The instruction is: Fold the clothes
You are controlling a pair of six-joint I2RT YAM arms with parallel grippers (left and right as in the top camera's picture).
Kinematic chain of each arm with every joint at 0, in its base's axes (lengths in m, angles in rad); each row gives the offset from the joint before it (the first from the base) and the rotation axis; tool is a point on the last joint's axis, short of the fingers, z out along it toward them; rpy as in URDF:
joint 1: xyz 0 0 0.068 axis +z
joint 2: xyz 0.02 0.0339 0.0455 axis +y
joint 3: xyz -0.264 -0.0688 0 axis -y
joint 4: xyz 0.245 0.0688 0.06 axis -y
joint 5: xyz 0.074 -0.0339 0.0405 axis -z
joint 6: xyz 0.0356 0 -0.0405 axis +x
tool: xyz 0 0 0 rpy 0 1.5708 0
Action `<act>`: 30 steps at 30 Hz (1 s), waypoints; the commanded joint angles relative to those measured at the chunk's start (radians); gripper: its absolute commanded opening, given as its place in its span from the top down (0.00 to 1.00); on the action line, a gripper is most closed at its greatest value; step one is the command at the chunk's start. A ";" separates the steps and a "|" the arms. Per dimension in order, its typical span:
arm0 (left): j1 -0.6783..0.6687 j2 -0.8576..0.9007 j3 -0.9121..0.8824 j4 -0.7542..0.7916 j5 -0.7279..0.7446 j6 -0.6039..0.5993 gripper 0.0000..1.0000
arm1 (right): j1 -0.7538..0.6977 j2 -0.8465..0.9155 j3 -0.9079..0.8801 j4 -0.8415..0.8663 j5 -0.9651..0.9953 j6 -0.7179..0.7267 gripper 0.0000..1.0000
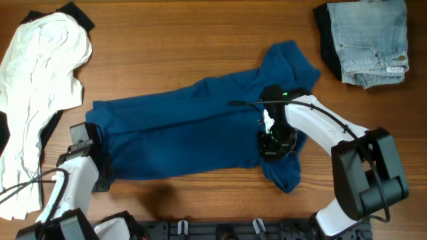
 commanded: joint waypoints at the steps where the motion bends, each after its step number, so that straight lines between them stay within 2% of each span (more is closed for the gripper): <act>1: 0.005 -0.025 0.005 0.002 0.011 0.118 0.96 | -0.014 -0.006 0.155 -0.059 0.126 -0.014 0.96; 7: 0.005 -0.154 0.087 -0.056 0.056 0.361 0.96 | -0.020 -0.005 0.485 -0.141 0.146 -0.122 0.96; 12: 0.005 -0.265 0.198 -0.137 0.060 0.469 0.96 | -0.030 0.000 0.583 -0.097 0.168 -0.175 0.96; 18: 0.003 -0.307 0.298 -0.137 0.071 0.518 0.96 | -0.078 0.004 0.583 0.026 0.166 -0.197 0.96; 30: 0.003 -0.225 0.299 -0.095 0.098 0.518 0.96 | -0.095 0.122 0.583 0.150 0.138 -0.250 0.96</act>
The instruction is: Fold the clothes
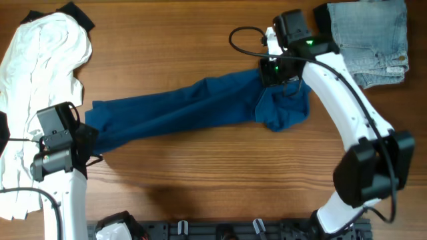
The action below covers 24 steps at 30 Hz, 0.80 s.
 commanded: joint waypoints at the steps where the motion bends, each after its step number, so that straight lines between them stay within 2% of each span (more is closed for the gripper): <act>1: 0.003 0.034 0.019 0.004 0.008 0.024 0.96 | -0.006 0.051 0.021 0.064 -0.008 -0.028 0.96; 5: 0.004 0.067 0.019 0.015 0.009 0.024 0.96 | -0.016 0.086 0.021 0.170 -0.007 -0.050 0.96; 9: 0.003 0.132 0.019 0.094 0.009 0.023 0.96 | -0.025 0.111 0.021 0.217 -0.007 -0.053 0.96; 17: -0.007 0.308 0.019 0.349 0.103 0.024 0.96 | -0.060 0.114 0.021 0.190 0.009 -0.050 0.96; 24: -0.114 0.480 0.019 0.579 0.094 0.024 0.96 | -0.078 0.122 0.020 0.192 0.008 -0.050 0.96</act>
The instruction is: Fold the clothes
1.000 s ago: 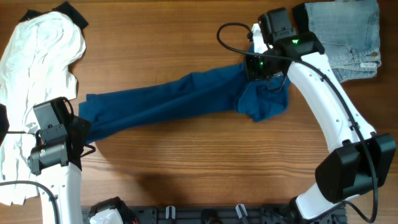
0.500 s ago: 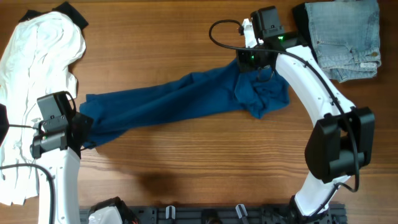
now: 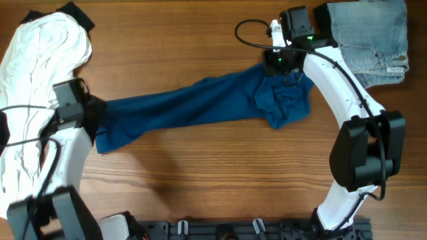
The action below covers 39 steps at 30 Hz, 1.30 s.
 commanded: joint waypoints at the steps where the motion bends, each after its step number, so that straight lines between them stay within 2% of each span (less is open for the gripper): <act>1: -0.051 0.092 0.014 0.093 -0.022 0.013 0.96 | -0.005 0.031 0.020 0.009 0.015 -0.009 0.96; 6: -0.046 0.120 0.014 0.119 -0.120 0.013 0.96 | -0.005 0.065 0.020 0.026 0.014 -0.010 0.96; 7: -0.044 0.119 0.014 0.119 -0.140 0.013 0.95 | -0.005 0.070 0.020 0.037 0.014 -0.010 0.83; 8: -0.041 0.119 0.014 0.119 -0.158 0.013 0.86 | -0.005 0.071 0.020 0.049 0.014 -0.010 0.27; 10: -0.037 0.119 0.014 0.119 -0.162 0.013 0.63 | -0.005 0.055 0.027 0.030 0.006 -0.002 0.05; 11: -0.038 0.119 0.014 0.119 -0.161 0.013 0.49 | -0.005 0.039 0.032 0.010 0.006 0.012 0.01; 12: -0.038 0.120 0.014 0.117 -0.161 0.013 0.41 | -0.005 0.019 0.037 -0.016 0.006 0.020 0.01; 15: -0.034 0.119 0.014 0.110 -0.161 0.013 0.21 | -0.003 -0.045 0.037 -0.130 0.005 0.012 0.01; 17: -0.033 0.120 0.014 0.109 -0.161 0.013 0.11 | 0.005 -0.047 0.034 -0.198 -0.035 -0.020 0.07; 18: -0.033 0.120 0.014 0.108 -0.161 0.013 0.03 | 0.016 -0.047 0.020 -0.224 -0.063 -0.041 0.11; 21: -0.033 0.120 0.014 0.090 -0.161 0.013 0.01 | 0.057 -0.047 -0.008 -0.257 -0.058 -0.063 0.16; 23: -0.033 0.120 0.014 0.075 -0.161 0.013 0.00 | 0.109 -0.047 -0.045 -0.258 -0.042 -0.106 0.16; 28: -0.033 0.120 0.014 0.066 -0.161 0.013 0.00 | 0.182 -0.047 -0.165 -0.168 0.109 -0.102 0.20; 30: -0.033 0.119 0.014 0.062 -0.161 0.013 0.00 | 0.187 -0.047 -0.200 -0.136 0.144 -0.079 0.28; 34: -0.033 0.119 0.014 0.059 -0.161 0.013 0.00 | 0.185 -0.047 -0.246 -0.052 0.324 -0.005 0.52; 36: -0.033 0.119 0.014 0.059 -0.161 0.013 0.00 | 0.185 -0.047 -0.264 0.007 0.326 -0.006 0.59; 38: -0.033 0.119 0.014 0.058 -0.161 0.013 0.00 | 0.185 -0.047 -0.267 0.022 0.322 -0.007 0.77; 39: -0.033 0.120 0.014 0.055 -0.161 0.013 0.00 | 0.185 -0.047 -0.267 0.029 0.323 -0.007 0.93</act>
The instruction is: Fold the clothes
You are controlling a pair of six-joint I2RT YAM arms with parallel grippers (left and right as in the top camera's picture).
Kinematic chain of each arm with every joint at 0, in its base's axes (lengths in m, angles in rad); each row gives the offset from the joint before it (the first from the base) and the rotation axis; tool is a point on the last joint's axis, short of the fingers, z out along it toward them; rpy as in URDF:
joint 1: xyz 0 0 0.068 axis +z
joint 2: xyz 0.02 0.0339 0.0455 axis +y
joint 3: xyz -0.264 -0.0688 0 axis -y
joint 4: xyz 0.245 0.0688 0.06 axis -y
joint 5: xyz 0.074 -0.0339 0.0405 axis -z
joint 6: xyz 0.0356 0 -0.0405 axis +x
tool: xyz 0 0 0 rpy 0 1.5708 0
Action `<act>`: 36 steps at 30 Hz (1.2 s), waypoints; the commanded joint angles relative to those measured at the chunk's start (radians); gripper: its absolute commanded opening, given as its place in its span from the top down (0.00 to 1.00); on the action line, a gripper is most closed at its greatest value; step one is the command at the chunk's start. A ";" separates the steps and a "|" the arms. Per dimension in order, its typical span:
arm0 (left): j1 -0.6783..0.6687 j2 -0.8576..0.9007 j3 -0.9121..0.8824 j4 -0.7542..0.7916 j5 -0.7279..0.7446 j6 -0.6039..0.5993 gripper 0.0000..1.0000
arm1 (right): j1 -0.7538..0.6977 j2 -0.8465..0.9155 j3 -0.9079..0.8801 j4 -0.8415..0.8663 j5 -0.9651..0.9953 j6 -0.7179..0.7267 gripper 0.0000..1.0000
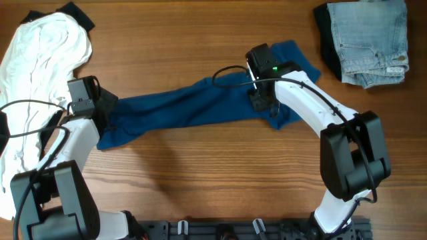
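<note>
A blue garment (187,107), folded into a long band, lies stretched across the middle of the table. My left gripper (107,112) sits at its left end, shut on the cloth there. The right gripper (260,101) presses down on the band near its right end, apparently shut on a bunch of cloth; its fingers are hidden under the wrist. Beyond it a blue flap (297,57) lies flat toward the far right, and a small corner (281,120) sticks out toward the near side.
A crumpled white garment (40,60) over something black lies at the far left, close to my left arm. Folded light denim jeans (367,40) lie at the far right corner. Bare wood runs along the near side of the table.
My right gripper has moved from the garment's far right edge leftward and nearer, onto the band. The bulk of cloth below it has shrunk, and a flap now shows behind. The left gripper shifted slightly right.
The blue garment first lay broad and flat, a gripper at each end of its near side. Then both grippers were farther back and the cloth was doubled into a narrow band. It stayed stretched between them, and now the right end is gathered under my right gripper.
</note>
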 commanded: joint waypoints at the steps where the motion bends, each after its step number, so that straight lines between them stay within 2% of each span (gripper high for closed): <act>1: 0.005 0.006 0.013 -0.006 -0.020 0.006 0.00 | -0.002 -0.017 -0.006 0.024 0.056 0.018 0.96; 7: 0.005 0.006 0.013 -0.023 -0.020 0.006 0.00 | -0.020 -0.071 0.031 0.051 0.068 0.069 0.96; 11: 0.005 0.005 0.013 -0.034 -0.020 0.006 0.00 | -0.110 -0.097 0.041 0.156 0.097 0.066 0.96; 18: 0.005 0.005 0.013 -0.038 -0.020 0.006 0.00 | -0.232 -0.058 0.040 0.229 -0.025 0.027 0.96; 19: 0.005 0.006 0.013 -0.038 -0.020 0.006 0.00 | -0.235 -0.050 0.040 0.231 -0.042 0.011 0.82; 20: 0.005 0.006 0.013 -0.039 -0.020 0.006 0.00 | -0.235 -0.047 0.040 0.229 -0.047 0.013 0.46; 21: 0.005 0.005 0.013 -0.042 -0.020 0.006 0.00 | -0.235 -0.042 0.040 0.228 -0.046 0.012 0.28; 24: 0.005 0.005 0.013 -0.046 -0.020 0.006 0.00 | -0.246 -0.043 0.049 0.234 -0.014 0.018 0.12; 27: 0.005 -0.031 0.015 -0.077 -0.012 0.033 0.00 | -0.275 -0.043 0.160 0.159 -0.067 0.043 0.06; 32: 0.006 -0.225 0.032 -0.215 0.056 0.158 0.00 | -0.275 -0.043 0.431 -0.031 -0.252 -0.040 0.05; 36: 0.006 -0.299 0.032 -0.271 0.060 0.261 0.00 | -0.251 -0.042 0.453 -0.058 -0.256 -0.039 0.05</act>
